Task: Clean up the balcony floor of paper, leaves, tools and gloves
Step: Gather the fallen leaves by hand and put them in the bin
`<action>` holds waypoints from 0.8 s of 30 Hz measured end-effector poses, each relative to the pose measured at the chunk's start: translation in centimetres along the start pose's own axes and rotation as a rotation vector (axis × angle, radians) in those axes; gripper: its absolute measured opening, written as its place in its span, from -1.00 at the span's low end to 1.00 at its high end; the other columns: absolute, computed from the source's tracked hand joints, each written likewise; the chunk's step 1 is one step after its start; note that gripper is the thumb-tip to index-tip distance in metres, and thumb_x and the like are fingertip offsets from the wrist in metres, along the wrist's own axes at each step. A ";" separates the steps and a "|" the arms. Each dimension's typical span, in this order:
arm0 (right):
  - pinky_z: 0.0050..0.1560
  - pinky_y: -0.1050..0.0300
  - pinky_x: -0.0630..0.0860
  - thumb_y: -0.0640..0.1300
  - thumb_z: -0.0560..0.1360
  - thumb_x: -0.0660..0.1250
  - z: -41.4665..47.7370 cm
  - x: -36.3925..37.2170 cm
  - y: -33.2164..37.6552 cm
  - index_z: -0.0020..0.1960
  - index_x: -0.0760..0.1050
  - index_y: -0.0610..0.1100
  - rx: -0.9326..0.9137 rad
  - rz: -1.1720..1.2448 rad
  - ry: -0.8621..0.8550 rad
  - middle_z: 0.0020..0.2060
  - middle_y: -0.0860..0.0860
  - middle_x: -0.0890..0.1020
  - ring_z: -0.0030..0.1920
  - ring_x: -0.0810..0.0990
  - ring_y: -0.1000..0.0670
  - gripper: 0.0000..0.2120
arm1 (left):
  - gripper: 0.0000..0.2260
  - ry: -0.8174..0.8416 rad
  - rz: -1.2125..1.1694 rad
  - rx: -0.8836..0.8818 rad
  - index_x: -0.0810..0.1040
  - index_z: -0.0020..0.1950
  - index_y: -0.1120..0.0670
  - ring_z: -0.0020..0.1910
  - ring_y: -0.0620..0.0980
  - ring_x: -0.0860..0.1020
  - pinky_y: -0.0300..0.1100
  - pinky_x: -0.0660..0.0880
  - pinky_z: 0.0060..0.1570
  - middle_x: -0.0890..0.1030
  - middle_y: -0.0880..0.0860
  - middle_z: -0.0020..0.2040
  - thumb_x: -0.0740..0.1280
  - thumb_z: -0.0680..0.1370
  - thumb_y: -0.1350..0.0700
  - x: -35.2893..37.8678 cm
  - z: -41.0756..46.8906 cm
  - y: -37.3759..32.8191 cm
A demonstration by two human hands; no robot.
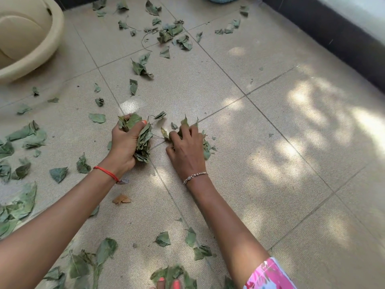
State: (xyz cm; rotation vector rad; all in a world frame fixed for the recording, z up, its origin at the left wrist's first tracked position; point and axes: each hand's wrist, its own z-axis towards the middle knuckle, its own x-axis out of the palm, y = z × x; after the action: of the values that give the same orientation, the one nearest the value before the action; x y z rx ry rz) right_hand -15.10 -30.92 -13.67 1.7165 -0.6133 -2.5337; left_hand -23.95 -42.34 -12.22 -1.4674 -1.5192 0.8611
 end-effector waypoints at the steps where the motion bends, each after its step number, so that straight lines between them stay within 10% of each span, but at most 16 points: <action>1: -0.16 0.07 0.53 -0.16 0.26 0.46 0.0 0.0 0.0 -0.18 0.57 -0.17 0.008 0.013 -0.001 -0.05 -0.14 0.60 -0.08 0.57 -0.15 -0.83 | -0.69 0.004 -0.001 -0.001 0.46 0.14 0.17 -0.20 0.06 0.55 -0.23 0.48 -0.35 0.55 0.20 -0.07 0.42 0.45 0.15 0.0 -0.1 -0.1; 7: -0.12 0.02 0.56 -0.31 0.25 0.50 0.7 -0.2 -0.9 -0.14 0.56 -0.29 0.039 0.221 -0.065 -0.13 -0.20 0.58 -0.16 0.56 -0.16 -0.78 | -0.77 0.012 -0.012 -0.020 0.41 0.09 0.14 -0.35 0.01 0.55 -0.29 0.45 -0.52 0.52 0.12 -0.22 0.38 0.50 0.19 0.9 -0.9 -0.6; 15: -0.53 0.36 0.30 -0.29 0.39 0.40 2.5 -5.9 -1.2 -0.23 0.58 -0.07 0.817 1.074 -0.137 -0.49 0.05 0.51 -0.53 0.38 0.17 -0.87 | -0.75 0.034 0.004 -0.039 0.45 0.12 0.22 -0.46 -0.06 0.57 -0.27 0.49 -0.52 0.55 0.16 -0.23 0.38 0.50 0.18 2.1 -2.6 -0.7; 19: -0.60 0.33 0.35 -0.30 0.42 0.37 2.5 -6.9 1.5 -0.20 0.56 -0.09 0.811 1.306 -0.093 -0.48 0.04 0.53 -0.59 0.41 0.19 -0.88 | -0.92 0.054 -0.027 -0.016 0.50 -0.08 0.15 -0.36 -0.04 0.59 -0.20 0.55 -0.34 0.56 0.09 -0.25 0.38 0.49 0.22 3.3 -3.8 -0.5; 24: -0.29 0.50 0.32 -0.24 0.42 0.37 2.3 -5.4 4.2 -0.10 0.59 -0.20 0.628 0.987 -0.189 -0.20 -0.03 0.55 -0.31 0.42 0.14 -0.93 | -0.98 0.114 -0.235 -0.107 0.51 -0.06 0.15 -0.31 -0.04 0.63 -0.22 0.58 -0.32 0.64 0.05 -0.26 0.30 0.55 0.22 4.8 -5.4 -0.4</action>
State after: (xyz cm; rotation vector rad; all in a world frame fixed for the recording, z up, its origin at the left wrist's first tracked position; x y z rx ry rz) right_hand -15.87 -32.87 -6.77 0.8233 -1.8389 -1.8376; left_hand -19.04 -38.03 -9.08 -1.3551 -1.6331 0.5557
